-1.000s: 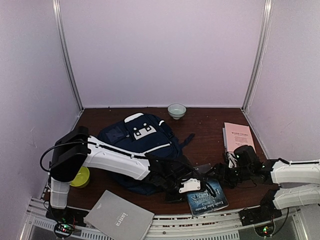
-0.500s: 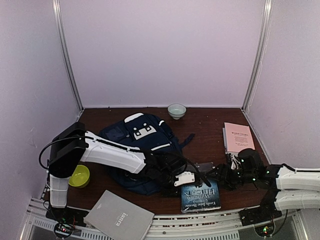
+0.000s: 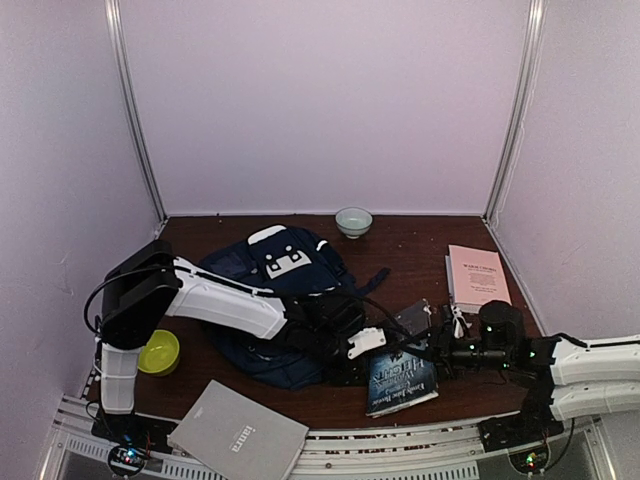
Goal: Pack the student bag
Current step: Pick up the book from the center of the board, then pass from the right arm to the left
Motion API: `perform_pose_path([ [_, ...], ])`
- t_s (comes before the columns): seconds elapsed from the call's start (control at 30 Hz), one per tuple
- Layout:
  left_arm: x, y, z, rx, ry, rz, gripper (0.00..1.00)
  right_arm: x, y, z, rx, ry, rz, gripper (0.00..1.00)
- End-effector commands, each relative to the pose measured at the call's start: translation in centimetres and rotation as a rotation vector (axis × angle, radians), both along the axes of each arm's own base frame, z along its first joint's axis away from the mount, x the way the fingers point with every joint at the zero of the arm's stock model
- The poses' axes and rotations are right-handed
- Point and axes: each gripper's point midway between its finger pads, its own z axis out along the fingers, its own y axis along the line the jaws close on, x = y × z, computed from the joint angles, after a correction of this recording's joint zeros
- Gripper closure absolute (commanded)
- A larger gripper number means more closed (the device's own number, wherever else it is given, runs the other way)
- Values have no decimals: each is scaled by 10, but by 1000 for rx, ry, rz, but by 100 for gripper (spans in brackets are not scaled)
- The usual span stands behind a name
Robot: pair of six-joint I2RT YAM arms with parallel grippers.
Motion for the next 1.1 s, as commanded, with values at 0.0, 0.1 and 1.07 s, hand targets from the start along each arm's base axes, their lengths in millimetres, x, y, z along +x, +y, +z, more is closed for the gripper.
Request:
perform_pose_path([
  [0.0, 47, -30, 18, -224, -41, 140, 61, -29, 39, 80, 267, -103, 214, 42],
  [0.1, 47, -27, 17, -219, -43, 145, 61, -23, 33, 61, 186, -82, 169, 50],
  [1.07, 14, 63, 263, -389, -135, -40, 7, -82, 8, 151, -443, -723, 767, 100],
])
